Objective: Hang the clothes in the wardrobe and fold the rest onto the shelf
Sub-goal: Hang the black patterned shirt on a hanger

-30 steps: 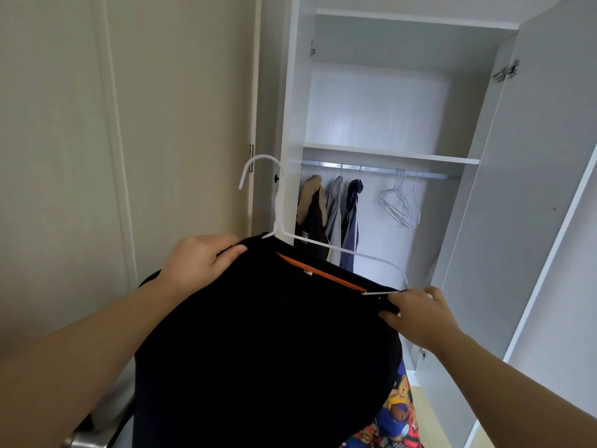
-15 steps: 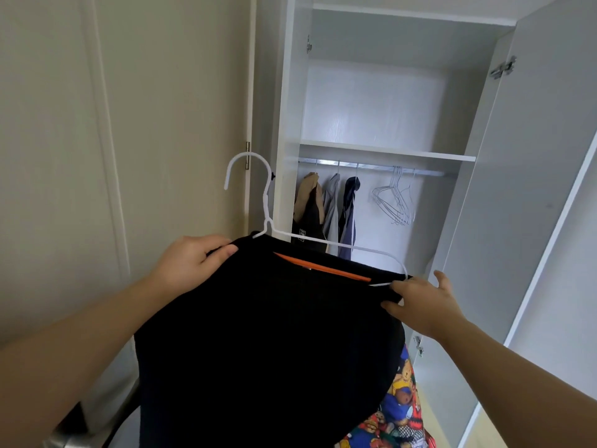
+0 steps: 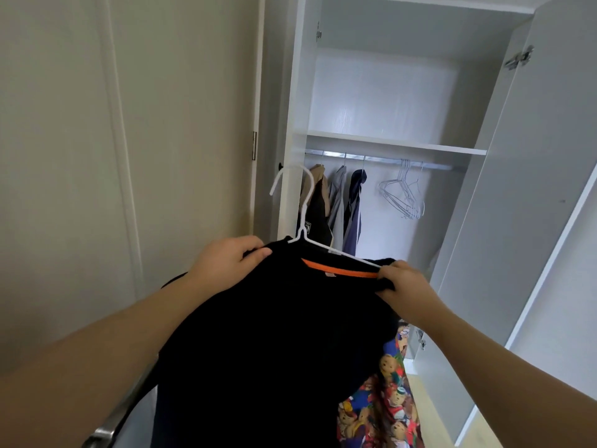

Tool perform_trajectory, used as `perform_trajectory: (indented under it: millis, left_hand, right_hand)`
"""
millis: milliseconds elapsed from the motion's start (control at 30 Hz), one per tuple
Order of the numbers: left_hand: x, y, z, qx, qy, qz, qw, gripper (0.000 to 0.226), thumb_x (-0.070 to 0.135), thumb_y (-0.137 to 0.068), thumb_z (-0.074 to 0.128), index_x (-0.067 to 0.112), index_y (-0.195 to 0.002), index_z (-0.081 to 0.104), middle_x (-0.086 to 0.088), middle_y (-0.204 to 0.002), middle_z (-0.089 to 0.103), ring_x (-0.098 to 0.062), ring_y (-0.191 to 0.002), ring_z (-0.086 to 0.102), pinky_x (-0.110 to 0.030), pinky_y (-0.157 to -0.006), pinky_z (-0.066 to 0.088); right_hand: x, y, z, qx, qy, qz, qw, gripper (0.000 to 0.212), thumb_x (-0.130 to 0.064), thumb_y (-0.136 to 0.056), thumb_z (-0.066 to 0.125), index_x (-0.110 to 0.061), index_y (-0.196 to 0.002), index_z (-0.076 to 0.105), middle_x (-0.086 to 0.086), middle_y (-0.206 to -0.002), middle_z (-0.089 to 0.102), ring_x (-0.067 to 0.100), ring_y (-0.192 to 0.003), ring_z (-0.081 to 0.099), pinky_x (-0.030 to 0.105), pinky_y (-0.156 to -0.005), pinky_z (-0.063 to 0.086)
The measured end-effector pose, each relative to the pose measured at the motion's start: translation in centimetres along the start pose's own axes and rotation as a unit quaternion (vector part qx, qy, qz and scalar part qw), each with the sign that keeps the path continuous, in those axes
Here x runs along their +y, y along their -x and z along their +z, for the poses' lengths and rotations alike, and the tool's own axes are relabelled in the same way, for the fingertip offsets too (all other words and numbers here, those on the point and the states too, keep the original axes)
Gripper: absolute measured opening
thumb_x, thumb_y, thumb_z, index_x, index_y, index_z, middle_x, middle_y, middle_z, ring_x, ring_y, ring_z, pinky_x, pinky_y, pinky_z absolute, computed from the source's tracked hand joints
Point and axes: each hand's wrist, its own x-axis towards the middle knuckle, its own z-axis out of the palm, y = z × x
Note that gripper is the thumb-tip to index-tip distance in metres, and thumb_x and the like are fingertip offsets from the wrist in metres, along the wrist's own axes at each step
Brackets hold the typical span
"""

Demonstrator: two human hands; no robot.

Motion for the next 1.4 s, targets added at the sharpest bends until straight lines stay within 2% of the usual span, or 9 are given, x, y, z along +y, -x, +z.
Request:
perform_trajectory:
  millis: [167,267,500,633,700,800,1067,1233,1400]
  left_hand:
    - [0.8,0.8,1.3,-0.049,0.050,0.008,0.998,0.020,0.040,-0.091,0.051,0.038,-0.072,0.057,0.021,-0.060,0.057,0.010,-0.065,0.054,-0.010,-0.051,0.031]
    - [0.9,1.3,1.1,-0.051,0.091,0.006,0.995,0.027,0.039,-0.090,0.054,0.045,-0.064,0.053,0.031,-0.065,0.058,0.011,-0.066,0.054,-0.009,-0.052,0.034]
    - [1.3,0.9,0.5,-0.040,0.189,0.012,0.981,0.023,0.031,-0.089,0.059,0.040,-0.067,0.060,0.025,-0.062,0.061,0.009,-0.061,0.056,-0.006,-0.055,0.038]
    - [1.6,0.7,0.2,-0.051,0.188,0.015,0.981,0.022,0.034,-0.088,0.059,0.039,-0.067,0.060,0.025,-0.063,0.061,0.008,-0.061,0.056,-0.009,-0.057,0.038]
    - [1.9,0.6,0.5,-0.064,0.176,0.011,0.982,0.020,0.037,-0.088,0.058,0.040,-0.068,0.060,0.026,-0.065,0.061,0.008,-0.064,0.056,-0.016,-0.061,0.039]
    - [2.4,0.6,1.0,-0.083,0.142,0.019,0.986,0.021,0.040,-0.089,0.055,0.045,-0.068,0.056,0.027,-0.066,0.059,0.008,-0.067,0.056,-0.018,-0.063,0.039]
    - [0.5,0.7,0.7,-0.122,0.028,0.029,0.992,0.010,0.043,-0.092,0.049,0.043,-0.084,0.055,0.023,-0.071,0.058,0.006,-0.072,0.055,-0.015,-0.060,0.036]
    - [1.2,0.5,2.2,-0.109,0.020,0.070,0.991,0.028,0.039,-0.094,0.045,0.029,-0.117,0.058,0.017,-0.098,0.058,-0.003,-0.090,0.053,-0.020,-0.069,0.036]
    - [3.3,0.1,4.4,-0.054,-0.027,0.041,0.997,0.021,0.043,-0.094,0.044,0.028,-0.099,0.058,0.010,-0.075,0.056,-0.007,-0.067,0.050,-0.019,-0.051,0.033]
  right_hand:
    - [-3.2,-0.3,1.5,0.007,-0.027,-0.066,0.997,0.027,0.009,-0.077,0.057,-0.001,-0.100,0.066,0.015,-0.112,0.049,0.027,-0.107,0.044,0.011,-0.080,0.023]
    - [-3.7,0.1,1.7,0.077,-0.026,-0.073,0.994,0.018,0.008,-0.072,0.066,-0.003,-0.087,0.066,0.018,-0.121,0.051,0.036,-0.107,0.046,0.027,-0.086,0.026]
    - [-3.1,0.1,1.6,0.105,0.060,0.169,0.978,0.065,-0.043,-0.083,0.062,-0.025,-0.139,0.033,0.007,-0.148,0.028,0.031,-0.134,0.028,0.050,-0.109,0.021]
    - [-3.2,-0.3,1.6,0.046,0.027,0.205,0.977,0.049,-0.049,-0.086,0.056,-0.023,-0.124,0.041,0.005,-0.098,0.063,0.029,-0.097,0.058,0.041,-0.095,0.037]
    - [-3.8,-0.5,1.6,0.016,-0.012,0.171,0.985,0.025,-0.038,-0.087,0.056,-0.024,-0.106,0.048,-0.002,-0.075,0.057,0.022,-0.076,0.057,0.032,-0.074,0.044]
    - [-4.5,-0.7,2.0,0.032,-0.050,0.137,0.989,0.005,-0.028,-0.084,0.055,-0.025,-0.086,0.053,-0.005,-0.071,0.056,0.018,-0.069,0.053,0.024,-0.051,0.034]
    - [-2.4,-0.2,1.4,0.089,-0.140,0.213,0.963,0.022,-0.038,-0.086,0.058,-0.024,-0.071,0.050,-0.006,-0.069,0.056,0.011,-0.064,0.052,0.023,-0.052,0.035]
    - [-1.7,-0.1,1.4,0.102,-0.179,0.241,0.949,0.024,-0.034,-0.083,0.065,-0.020,-0.070,0.050,-0.003,-0.066,0.058,0.011,-0.061,0.053,0.021,-0.050,0.035]
    - [-1.8,0.3,1.6,0.108,-0.189,0.206,0.954,0.025,-0.032,-0.080,0.069,-0.021,-0.068,0.050,-0.002,-0.065,0.059,0.014,-0.062,0.056,0.022,-0.050,0.038]
